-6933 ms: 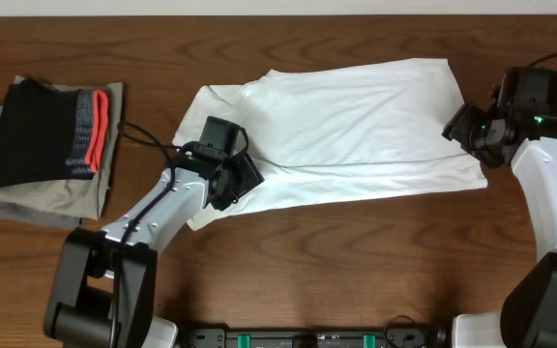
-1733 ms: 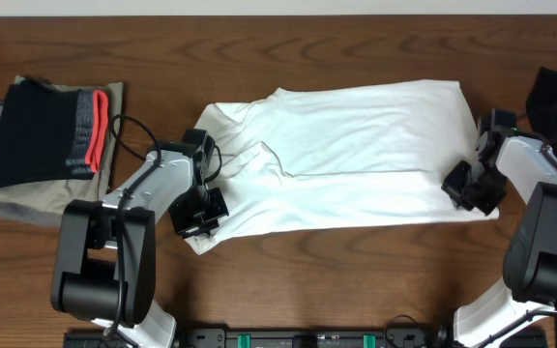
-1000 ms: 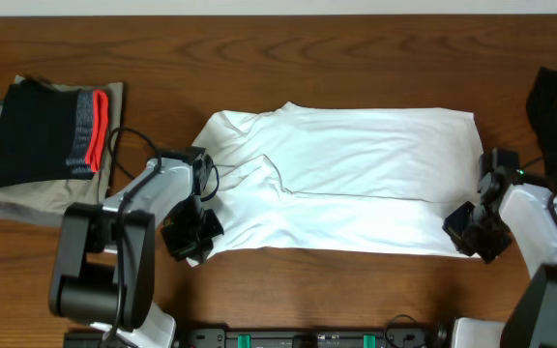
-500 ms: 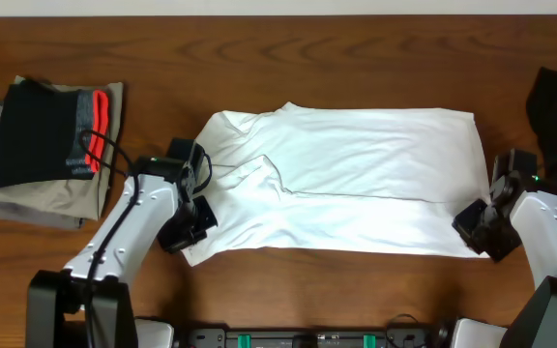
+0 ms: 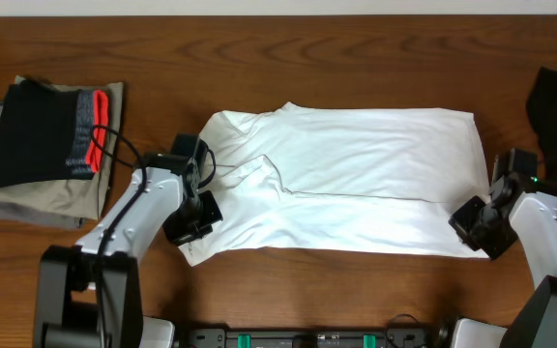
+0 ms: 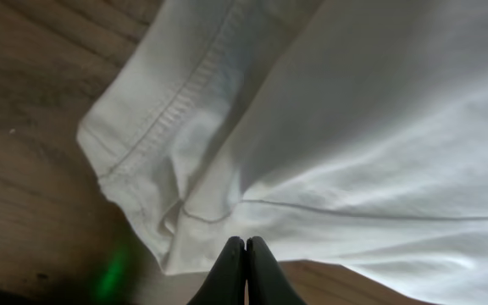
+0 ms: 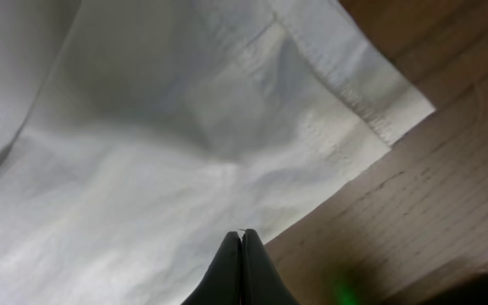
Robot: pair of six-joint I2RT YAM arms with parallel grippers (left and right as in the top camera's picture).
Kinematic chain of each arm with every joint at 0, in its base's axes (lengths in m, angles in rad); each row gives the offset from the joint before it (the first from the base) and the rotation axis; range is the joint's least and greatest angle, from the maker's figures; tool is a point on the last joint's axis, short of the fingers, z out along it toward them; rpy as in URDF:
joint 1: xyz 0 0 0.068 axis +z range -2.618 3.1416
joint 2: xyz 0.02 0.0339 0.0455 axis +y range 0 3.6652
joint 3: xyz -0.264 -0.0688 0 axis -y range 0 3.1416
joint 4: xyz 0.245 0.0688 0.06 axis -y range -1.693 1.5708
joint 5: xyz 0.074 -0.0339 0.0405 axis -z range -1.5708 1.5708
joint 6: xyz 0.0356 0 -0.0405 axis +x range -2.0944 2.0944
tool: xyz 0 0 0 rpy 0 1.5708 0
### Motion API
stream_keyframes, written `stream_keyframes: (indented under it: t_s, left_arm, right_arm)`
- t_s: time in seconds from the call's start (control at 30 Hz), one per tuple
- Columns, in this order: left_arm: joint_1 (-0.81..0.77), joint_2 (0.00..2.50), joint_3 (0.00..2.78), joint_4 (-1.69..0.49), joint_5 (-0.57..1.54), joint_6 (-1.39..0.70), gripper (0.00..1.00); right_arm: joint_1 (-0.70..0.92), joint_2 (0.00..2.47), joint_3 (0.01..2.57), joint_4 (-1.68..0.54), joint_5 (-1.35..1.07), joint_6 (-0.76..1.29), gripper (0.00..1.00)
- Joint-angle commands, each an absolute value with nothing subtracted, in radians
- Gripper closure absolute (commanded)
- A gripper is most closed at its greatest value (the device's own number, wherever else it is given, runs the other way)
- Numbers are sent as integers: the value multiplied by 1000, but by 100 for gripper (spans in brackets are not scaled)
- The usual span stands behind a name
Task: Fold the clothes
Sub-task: 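Hold the lower folded edge with both grippers and smooth it flat, then release the edge and move both grippers to the shirt's top corners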
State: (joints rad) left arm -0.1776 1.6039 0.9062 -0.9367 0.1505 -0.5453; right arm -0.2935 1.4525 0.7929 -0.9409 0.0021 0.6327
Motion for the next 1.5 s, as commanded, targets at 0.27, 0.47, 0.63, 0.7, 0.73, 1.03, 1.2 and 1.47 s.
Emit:
stream_keyframes:
  t_s: [0.27,0.47,0.63,0.7,0.73,1.03,1.2,1.47]
  left_arm:
    - [-172,1709,897,-914,209,-509,94]
    - [-172,1718,850,-918,147,-597,94]
    - [-152,1718,778,-917,146,-657,94]
    - [-140,1718,753,-914,146,-665,94]
    - [-134,1718,743,-915,146,-668,94]
    - [-123,1711,735,-998,138,-669,94]
    - [-123,1648,735,-1032,104,-672,94]
    - [-123,1457,758,-1066,66,-671,94]
  right_arm:
    - [-300,1444,745,-904,-8,623,99]
    - [-300,1444,745,-893,-8,623,99]
    - [-300,1444,745,-876,-8,623,99]
    - [-300,1444,745,-871,-8,623,99]
    - [-300,1444,745,-868,-8,623,99]
    - [-300,1444,745,-860,0,641,99]
    - [-300,1444,747,-860,54,722,99]
    - [-300,1440,776,-913,167,868,99]
